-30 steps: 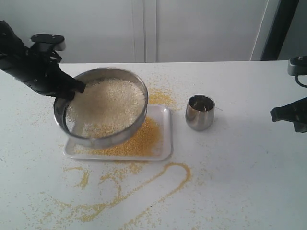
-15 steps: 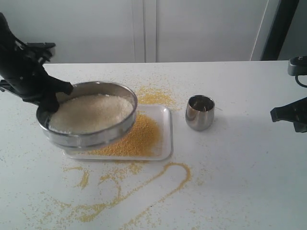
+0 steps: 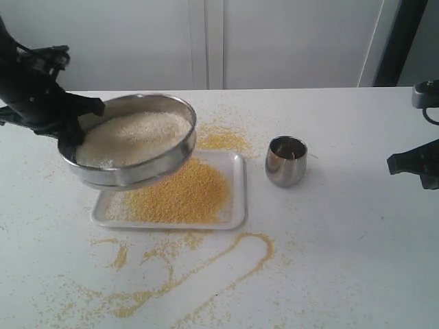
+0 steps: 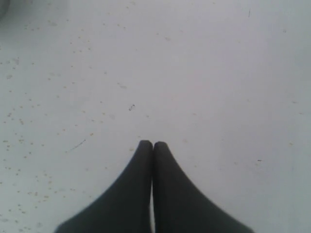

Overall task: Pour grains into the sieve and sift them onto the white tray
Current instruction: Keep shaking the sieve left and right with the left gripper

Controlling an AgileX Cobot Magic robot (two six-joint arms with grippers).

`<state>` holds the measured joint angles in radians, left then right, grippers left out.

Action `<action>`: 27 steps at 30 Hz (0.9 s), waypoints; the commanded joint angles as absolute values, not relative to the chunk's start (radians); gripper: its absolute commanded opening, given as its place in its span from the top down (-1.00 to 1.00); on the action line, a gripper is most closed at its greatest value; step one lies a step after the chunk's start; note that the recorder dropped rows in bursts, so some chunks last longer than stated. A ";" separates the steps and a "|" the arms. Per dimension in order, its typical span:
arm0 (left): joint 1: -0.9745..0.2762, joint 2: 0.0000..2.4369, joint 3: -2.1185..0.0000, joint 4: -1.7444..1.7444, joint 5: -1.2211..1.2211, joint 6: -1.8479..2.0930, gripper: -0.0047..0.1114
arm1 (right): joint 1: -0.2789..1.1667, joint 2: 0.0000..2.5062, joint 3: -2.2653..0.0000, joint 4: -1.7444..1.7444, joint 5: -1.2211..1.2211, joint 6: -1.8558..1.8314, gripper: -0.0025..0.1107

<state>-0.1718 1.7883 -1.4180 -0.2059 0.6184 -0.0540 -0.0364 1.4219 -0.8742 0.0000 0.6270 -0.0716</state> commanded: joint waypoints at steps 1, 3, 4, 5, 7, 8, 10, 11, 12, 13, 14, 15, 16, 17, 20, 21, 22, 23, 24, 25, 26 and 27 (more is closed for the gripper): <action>-0.285 1.768 -1.422 -0.249 0.684 0.431 0.92 | -0.041 1.415 -0.869 0.000 0.619 -0.071 0.96; -0.227 1.768 -1.430 0.063 0.650 -0.119 0.92 | -0.041 1.415 -0.869 0.000 0.619 -0.071 0.96; -0.190 1.768 -1.426 0.047 0.646 -0.379 0.92 | -0.041 1.415 -0.869 0.000 0.619 -0.071 0.96; -0.200 1.768 -1.417 -0.041 0.628 -0.235 0.92 | -0.041 1.415 -0.869 0.000 0.621 -0.071 0.96; -0.272 1.768 -1.420 -0.077 0.658 0.162 0.92 | -0.041 1.415 -0.869 0.000 0.619 -0.071 0.96; -0.257 1.764 -1.422 0.015 0.646 0.007 0.92 | -0.041 1.415 -0.869 0.000 0.619 -0.071 0.96; -0.207 1.764 -1.423 0.017 0.637 -0.293 0.92 | -0.041 1.415 -0.869 0.000 0.619 -0.071 0.96; -0.205 1.764 -1.415 -0.031 0.622 -0.296 0.92 | -0.041 1.415 -0.869 0.000 0.619 -0.071 0.96; -0.221 1.764 -1.406 -0.109 0.605 -0.211 0.92 | -0.041 1.415 -0.869 0.000 0.621 -0.071 0.96; -0.265 1.764 -1.403 -0.189 0.598 -0.024 0.92 | -0.041 1.415 -0.869 0.000 0.619 -0.071 0.96; -0.295 1.764 -1.403 -0.258 0.601 0.099 0.92 | -0.041 1.415 -0.869 0.000 0.619 -0.071 0.96; -0.320 1.764 -1.403 -0.279 0.608 0.226 0.92 | -0.041 1.415 -0.869 0.000 0.619 -0.071 0.96; -0.337 1.763 -1.403 -0.268 0.606 0.267 0.92 | -0.041 1.415 -0.869 0.000 0.619 -0.071 0.96; -0.328 1.760 -1.408 -0.248 0.593 0.210 0.92 | -0.041 1.415 -0.869 0.000 0.619 -0.071 0.96; -0.193 1.753 -1.410 -0.215 0.573 -0.062 0.92 | -0.041 1.415 -0.869 0.000 0.619 -0.071 0.96; -0.152 1.746 -1.408 -0.222 0.592 -0.106 0.92 | -0.041 1.415 -0.869 0.000 0.619 -0.071 0.96; -0.139 1.742 -1.403 -0.248 0.600 -0.082 0.92 | -0.041 1.415 -0.869 0.000 0.622 -0.071 0.96; -0.146 1.734 -1.392 -0.293 0.595 -0.013 0.92 | -0.041 1.415 -0.869 0.000 0.622 -0.071 0.96; -0.176 1.732 -1.372 -0.354 0.573 0.093 0.92 | -0.041 1.415 -0.869 0.000 0.619 -0.071 0.96; -0.219 1.727 -1.354 -0.401 0.552 0.179 0.92 | -0.041 1.415 -0.869 0.000 0.622 -0.071 0.96; -0.252 1.727 -1.342 -0.400 0.544 0.225 0.92 | -0.041 1.415 -0.869 0.000 0.624 -0.071 0.96; -0.276 1.727 -1.338 -0.353 0.541 0.244 0.92 | -0.041 1.415 -0.869 0.000 0.622 -0.071 0.96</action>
